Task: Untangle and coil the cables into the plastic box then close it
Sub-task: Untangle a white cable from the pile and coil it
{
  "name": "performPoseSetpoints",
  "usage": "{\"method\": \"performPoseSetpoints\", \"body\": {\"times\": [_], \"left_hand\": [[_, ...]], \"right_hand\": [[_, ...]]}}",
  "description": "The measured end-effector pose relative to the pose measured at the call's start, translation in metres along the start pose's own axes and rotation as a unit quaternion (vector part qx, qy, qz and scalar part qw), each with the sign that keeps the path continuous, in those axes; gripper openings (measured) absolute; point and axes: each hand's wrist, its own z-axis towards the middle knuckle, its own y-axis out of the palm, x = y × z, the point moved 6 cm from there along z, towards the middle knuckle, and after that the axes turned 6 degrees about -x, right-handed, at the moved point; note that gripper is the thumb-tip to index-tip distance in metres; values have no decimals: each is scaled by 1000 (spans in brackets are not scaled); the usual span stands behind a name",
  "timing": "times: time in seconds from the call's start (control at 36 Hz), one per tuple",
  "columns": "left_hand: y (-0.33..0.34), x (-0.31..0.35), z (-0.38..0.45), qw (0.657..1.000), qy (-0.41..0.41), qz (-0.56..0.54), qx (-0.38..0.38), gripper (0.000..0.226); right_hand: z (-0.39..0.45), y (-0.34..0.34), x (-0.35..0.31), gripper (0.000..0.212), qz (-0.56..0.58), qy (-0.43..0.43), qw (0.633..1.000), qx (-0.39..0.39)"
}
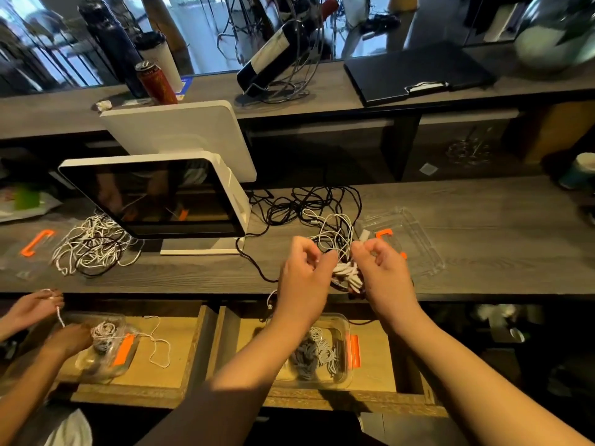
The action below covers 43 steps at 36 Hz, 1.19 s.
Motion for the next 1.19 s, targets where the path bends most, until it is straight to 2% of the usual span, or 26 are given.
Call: {"method": "performPoseSetpoints", "body": {"times": [0.08,0.17,0.25,0.36,0.42,0.5,0.58,0.69,0.81,0.97,1.08,1.19], "left_hand": [[9,-14,-3,977,-148,-59,-143,35],[7,-12,-6,959,-155,-123,-201,25],[2,-9,-4,960,-126,-118,-222,18],[-8,-7,-4,976,-55,22,-208,7],[-10,-3,-5,974,-14,108,-198,5],[-8,6,-7,953,63,219,-200,7],[-5,13,-10,928,147,278,-200,6],[-8,15,-12,919,212,280,-179,10],[-14,17,-12,925,232,258,-152,10],[-18,20,-11,937,256,216,-104,15],[-19,23,-12,944,259,192,-69,17],[-25,27,-14,948,272,166,-2,17]], "right_hand": [[-2,-8,-5,24,-3,-40,999,20],[-4,-9,-7,23,-31,-62,997,13],[-7,-7,-10,21,-49,-64,997,-19],[-2,-2,-9,20,-107,-32,990,-85],[1,-2,-6,22,-119,-13,987,-105],[3,0,1,25,-69,38,989,-125],[3,-1,0,25,-59,52,988,-135],[3,-2,-9,8,-51,29,987,-146],[0,-2,-16,11,-20,12,993,-120],[-5,0,-28,11,-37,-51,991,-116],[-3,0,-28,15,-80,-63,985,-139],[1,0,-27,19,-84,-46,981,-171]]}}
